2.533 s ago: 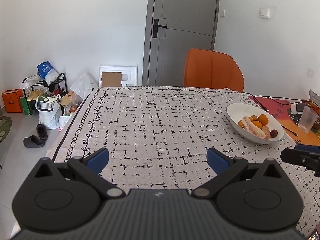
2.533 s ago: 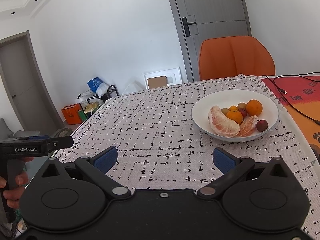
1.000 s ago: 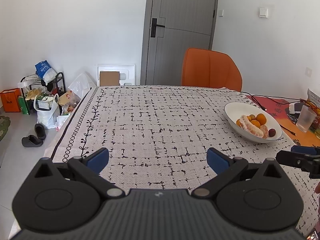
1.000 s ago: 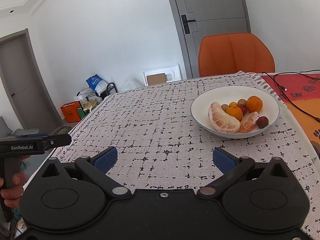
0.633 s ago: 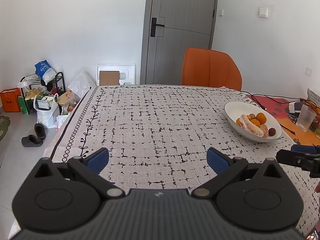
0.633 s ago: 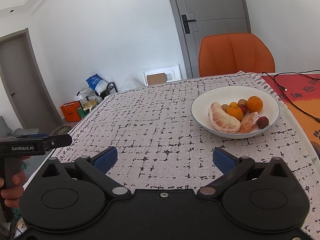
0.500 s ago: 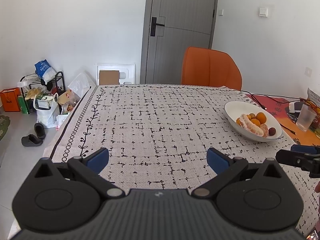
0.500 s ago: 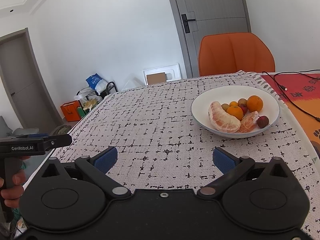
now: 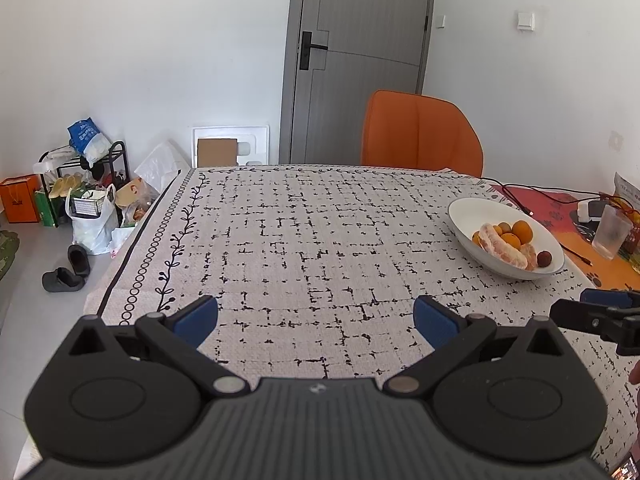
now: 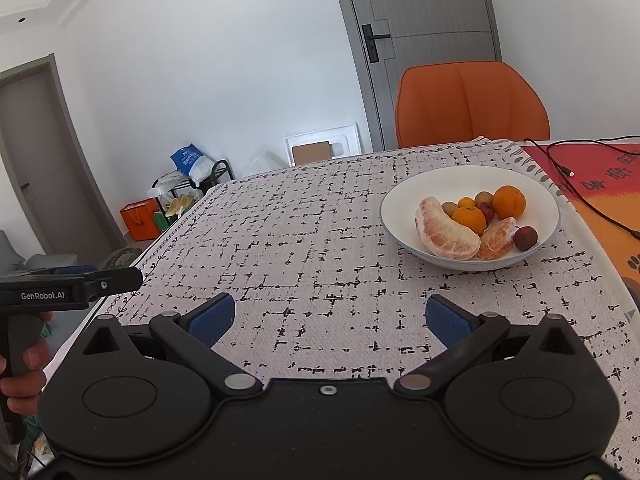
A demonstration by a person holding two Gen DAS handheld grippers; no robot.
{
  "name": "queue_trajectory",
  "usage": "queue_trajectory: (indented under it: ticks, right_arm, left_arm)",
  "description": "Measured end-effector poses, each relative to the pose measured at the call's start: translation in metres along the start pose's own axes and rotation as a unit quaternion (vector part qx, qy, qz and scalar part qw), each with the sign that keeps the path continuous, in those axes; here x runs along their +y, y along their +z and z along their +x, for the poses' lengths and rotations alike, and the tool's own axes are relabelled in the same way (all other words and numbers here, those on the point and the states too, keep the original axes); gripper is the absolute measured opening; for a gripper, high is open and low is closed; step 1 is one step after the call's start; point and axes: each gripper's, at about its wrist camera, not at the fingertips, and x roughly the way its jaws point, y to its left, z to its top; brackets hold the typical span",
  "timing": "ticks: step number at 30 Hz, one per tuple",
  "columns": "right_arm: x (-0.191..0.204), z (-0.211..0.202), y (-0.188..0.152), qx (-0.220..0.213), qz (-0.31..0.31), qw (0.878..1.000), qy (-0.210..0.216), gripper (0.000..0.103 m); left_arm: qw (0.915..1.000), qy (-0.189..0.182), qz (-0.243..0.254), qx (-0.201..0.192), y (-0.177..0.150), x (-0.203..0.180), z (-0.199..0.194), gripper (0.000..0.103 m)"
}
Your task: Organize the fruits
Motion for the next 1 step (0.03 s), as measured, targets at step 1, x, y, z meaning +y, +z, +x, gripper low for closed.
queue_trajectory:
  ticks: [1]
  right_arm:
    - [-0.0002,0.0005,-0.0004,0.0,0.0,1.0,0.0,0.103]
  left_arm:
    - [1.0,0.0,0.0,0.0,0.0,0.0001,0.0001,0.103]
